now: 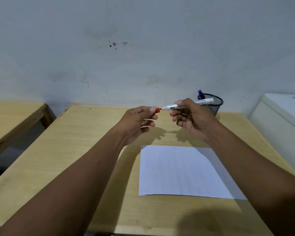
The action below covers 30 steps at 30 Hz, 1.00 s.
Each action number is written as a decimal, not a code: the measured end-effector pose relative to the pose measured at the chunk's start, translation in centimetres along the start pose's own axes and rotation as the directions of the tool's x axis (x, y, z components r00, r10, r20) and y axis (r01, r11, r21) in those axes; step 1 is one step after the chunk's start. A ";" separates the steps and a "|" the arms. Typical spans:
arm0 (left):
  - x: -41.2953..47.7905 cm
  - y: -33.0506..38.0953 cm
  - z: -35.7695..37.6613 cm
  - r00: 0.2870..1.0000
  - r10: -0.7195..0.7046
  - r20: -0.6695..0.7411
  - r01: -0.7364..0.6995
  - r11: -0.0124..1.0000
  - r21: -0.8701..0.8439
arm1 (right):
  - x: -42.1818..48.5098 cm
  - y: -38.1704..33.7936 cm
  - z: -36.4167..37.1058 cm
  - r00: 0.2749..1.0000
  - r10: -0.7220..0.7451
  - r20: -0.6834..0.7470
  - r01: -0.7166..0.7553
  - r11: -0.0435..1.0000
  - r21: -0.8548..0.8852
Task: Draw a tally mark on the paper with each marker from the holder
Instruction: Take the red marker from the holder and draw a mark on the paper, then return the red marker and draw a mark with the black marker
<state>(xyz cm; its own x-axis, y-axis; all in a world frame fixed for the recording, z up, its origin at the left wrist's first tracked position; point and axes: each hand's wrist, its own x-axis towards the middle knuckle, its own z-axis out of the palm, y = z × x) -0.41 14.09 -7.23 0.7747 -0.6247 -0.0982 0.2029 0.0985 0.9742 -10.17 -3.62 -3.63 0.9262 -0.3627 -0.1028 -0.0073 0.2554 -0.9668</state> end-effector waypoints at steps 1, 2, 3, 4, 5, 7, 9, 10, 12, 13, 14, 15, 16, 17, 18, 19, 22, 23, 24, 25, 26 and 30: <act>0.1 -0.1 0.3 1.000 -0.002 0.008 0.002 1.000 -0.008 | 0.0 0.0 -0.2 1.000 -0.006 -0.003 0.006 1.000 -0.001; 0.2 -0.1 0.6 1.000 -0.003 0.017 0.003 1.000 -0.018 | -0.1 0.1 -0.3 1.000 -0.012 -0.003 0.012 1.000 -0.004; 0.3 -0.2 0.8 1.000 -0.004 0.028 0.004 1.000 -0.027 | -0.1 0.2 -0.4 1.000 -0.017 0.001 0.017 1.000 -0.008; 0.4 -0.3 1.1 0.999 -0.004 0.040 0.005 1.000 -0.029 | -0.2 0.3 -0.6 1.000 -0.022 0.008 0.022 1.000 -0.013; 0.5 -0.4 1.4 0.999 -0.003 0.047 0.004 1.000 -0.029 | -0.1 0.4 -0.8 1.000 -0.025 0.018 0.025 1.000 -0.018; 0.8 -0.5 1.9 0.999 0.003 0.044 -0.001 0.999 -0.038 | 0.0 0.7 -0.9 0.999 -0.029 0.035 0.030 0.999 -0.016; 1.3 -0.4 2.5 0.999 0.018 0.026 -0.016 0.998 -0.057 | 0.2 0.9 -1.1 0.999 -0.023 0.036 0.021 0.999 0.030; 1.5 -0.2 2.8 0.999 0.030 0.012 -0.029 0.998 -0.055 | 0.3 0.9 -1.2 0.999 -0.010 0.035 0.008 0.998 0.067; 2.2 0.2 3.5 0.997 0.075 -0.022 -0.075 0.997 0.001 | 0.7 0.6 -1.6 0.999 0.026 0.037 -0.030 0.994 0.102; 2.6 0.6 3.9 0.993 0.110 -0.042 -0.108 0.993 0.049 | 0.8 0.2 -2.0 0.998 0.051 0.041 -0.054 0.997 0.060; 3.0 0.9 4.3 0.986 0.152 -0.063 -0.146 0.984 0.101 | 0.9 -0.5 -2.5 0.995 0.085 0.047 -0.084 0.996 -0.028; 3.5 1.4 4.8 0.977 0.198 -0.081 -0.185 0.971 0.151 | 1.0 -1.3 -3.2 0.990 0.129 0.053 -0.120 0.982 -0.147; 4.1 2.0 5.3 0.965 0.245 -0.090 -0.223 0.954 0.203 | 1.0 -2.3 -4.1 0.983 0.177 0.054 -0.156 0.951 -0.268; 4.7 2.6 5.9 0.953 0.288 -0.089 -0.257 0.931 0.258 | 1.0 -3.3 -5.2 0.974 0.221 0.046 -0.189 0.910 -0.370; 5.3 3.3 6.5 0.941 0.328 -0.083 -0.287 0.904 0.318 | 1.1 -4.4 -6.4 0.969 0.246 0.023 -0.211 0.870 -0.445; 5.8 4.0 7.1 0.930 0.361 -0.073 -0.310 0.874 0.374 | 1.1 -5.4 -7.6 0.969 0.247 -0.011 -0.219 0.841 -0.495; 7.4 5.6 9.1 0.904 0.426 -0.037 -0.364 0.812 0.457 | 1.3 -8.1 -11.1 0.983 0.132 -0.124 -0.179 0.817 -0.548; 7.8 5.9 9.8 0.900 0.435 -0.024 -0.375 0.801 0.467 | 1.3 -8.7 -12.0 0.984 0.095 -0.150 -0.162 0.822 -0.547; 8.2 6.2 10.4 0.898 0.439 -0.010 -0.382 0.792 0.475 | 1.4 -9.3 -12.8 0.984 0.069 -0.167 -0.150 0.825 -0.545; 8.5 6.5 11.0 0.897 0.442 0.004 -0.388 0.785 0.483 | 1.5 -9.7 -13.5 0.983 0.053 -0.177 -0.143 0.824 -0.548; 8.8 6.8 11.4 0.896 0.444 0.015 -0.393 0.777 0.491 | 1.6 -10.0 -14.0 0.982 0.043 -0.184 -0.140 0.821 -0.554; 10.1 7.0 12.4 0.885 0.463 0.042 -0.414 0.744 0.524 | 2.1 -10.6 -15.1 0.978 0.021 -0.209 -0.139 0.813 -0.565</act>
<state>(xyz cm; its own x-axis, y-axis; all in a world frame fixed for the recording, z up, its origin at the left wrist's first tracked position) 1.44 -1.17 1.16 0.7548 -0.5399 0.3725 -0.4836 -0.0743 0.8721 -13.79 -20.61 2.87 0.8265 -0.5366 -0.1698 -0.3473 -0.2488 -0.9041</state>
